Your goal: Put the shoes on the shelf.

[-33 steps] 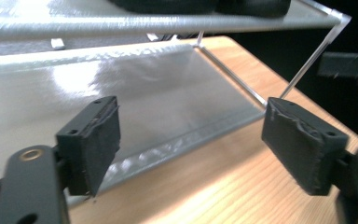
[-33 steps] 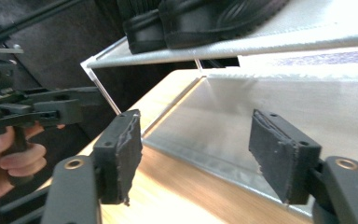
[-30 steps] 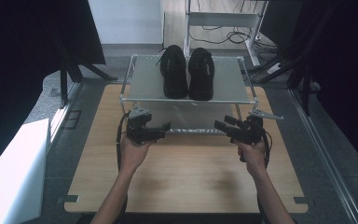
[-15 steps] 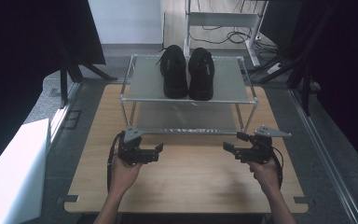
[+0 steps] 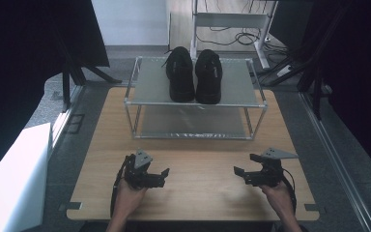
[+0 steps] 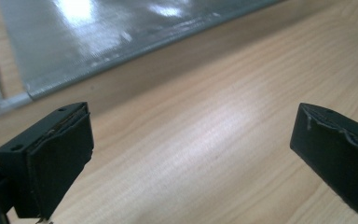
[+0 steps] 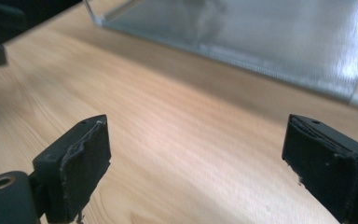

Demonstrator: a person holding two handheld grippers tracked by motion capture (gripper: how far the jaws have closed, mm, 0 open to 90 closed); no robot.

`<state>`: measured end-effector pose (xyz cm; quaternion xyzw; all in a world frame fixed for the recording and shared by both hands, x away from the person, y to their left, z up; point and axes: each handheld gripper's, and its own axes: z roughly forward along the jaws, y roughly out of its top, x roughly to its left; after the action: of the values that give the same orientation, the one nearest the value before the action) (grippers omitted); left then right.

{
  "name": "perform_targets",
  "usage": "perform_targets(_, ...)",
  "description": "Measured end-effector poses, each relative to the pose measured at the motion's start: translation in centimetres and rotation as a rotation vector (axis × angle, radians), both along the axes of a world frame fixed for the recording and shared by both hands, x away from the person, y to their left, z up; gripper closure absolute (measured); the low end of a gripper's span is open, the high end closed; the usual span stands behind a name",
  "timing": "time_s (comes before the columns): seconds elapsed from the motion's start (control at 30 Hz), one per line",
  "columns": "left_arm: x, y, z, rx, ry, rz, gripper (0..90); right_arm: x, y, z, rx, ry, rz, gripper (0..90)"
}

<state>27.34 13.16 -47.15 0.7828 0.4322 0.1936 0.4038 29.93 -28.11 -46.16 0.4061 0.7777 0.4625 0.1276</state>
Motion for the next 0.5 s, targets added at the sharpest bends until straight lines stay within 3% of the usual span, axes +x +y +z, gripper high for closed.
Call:
perform_targets(0.1, -0.4, -0.1, -1.0, -0.012, 0.02, -0.014, 0.0, -0.3, 0.1, -1.2, -0.046, 0.01, -0.007, 2.2)
perform_targets(0.27, -0.7, -0.5, -2.8, 0.044, 0.064, -0.026, 0.0, -0.6, 0.3, -2.9, -0.143, 0.028, 0.004, 0.0)
perform_targets(0.5, -0.6, -1.2, -4.0, 0.113, 0.081, -0.028, 0.0, -0.5, 0.6, -4.4, -0.214, 0.047, 0.025, 0.0)
